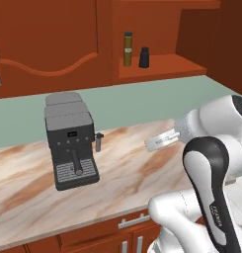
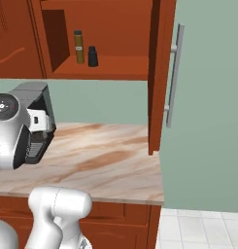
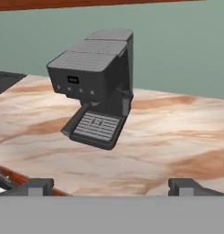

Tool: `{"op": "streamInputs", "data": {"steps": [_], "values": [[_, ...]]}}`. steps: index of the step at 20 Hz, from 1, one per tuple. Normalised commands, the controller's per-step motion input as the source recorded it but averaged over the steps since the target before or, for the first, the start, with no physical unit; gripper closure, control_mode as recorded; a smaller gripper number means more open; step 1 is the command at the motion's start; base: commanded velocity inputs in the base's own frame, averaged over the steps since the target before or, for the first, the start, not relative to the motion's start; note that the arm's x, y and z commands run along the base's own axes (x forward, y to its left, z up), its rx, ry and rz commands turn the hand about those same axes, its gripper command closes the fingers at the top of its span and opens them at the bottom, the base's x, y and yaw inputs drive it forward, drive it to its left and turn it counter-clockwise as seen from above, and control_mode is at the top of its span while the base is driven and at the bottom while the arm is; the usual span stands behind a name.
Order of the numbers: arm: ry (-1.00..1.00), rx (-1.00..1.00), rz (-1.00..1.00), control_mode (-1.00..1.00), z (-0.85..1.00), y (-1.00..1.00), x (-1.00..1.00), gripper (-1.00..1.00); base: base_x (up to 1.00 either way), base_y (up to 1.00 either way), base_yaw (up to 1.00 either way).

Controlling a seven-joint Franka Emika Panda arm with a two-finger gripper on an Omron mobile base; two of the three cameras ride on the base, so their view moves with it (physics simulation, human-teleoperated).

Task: Collect the turmeric, ketchup, and shaker from the cabinet and place them next to the stove.

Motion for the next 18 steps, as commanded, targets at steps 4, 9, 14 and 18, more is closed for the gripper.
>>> {"op": "streamInputs", "data": {"steps": [4, 9, 14, 18], "values": [[0.00, 0.16, -0.07, -1.00, 0.16, -0.01, 0.78, -1.00, 0.00, 0.00, 0.00], [-0.01, 0.09, -0.16, -1.00, 0.47, 0.00, 0.55, -1.00, 0.00, 0.00, 0.00], [0.00, 0.01, -0.24, -1.00, 0.53, -0.28, 0.34, -1.00, 0.00, 0.00, 0.00], [-0.01, -0.03, -0.24, -1.00, 0.26, -0.53, 0.30, -1.00, 0.00, 0.00, 0.00]]}}
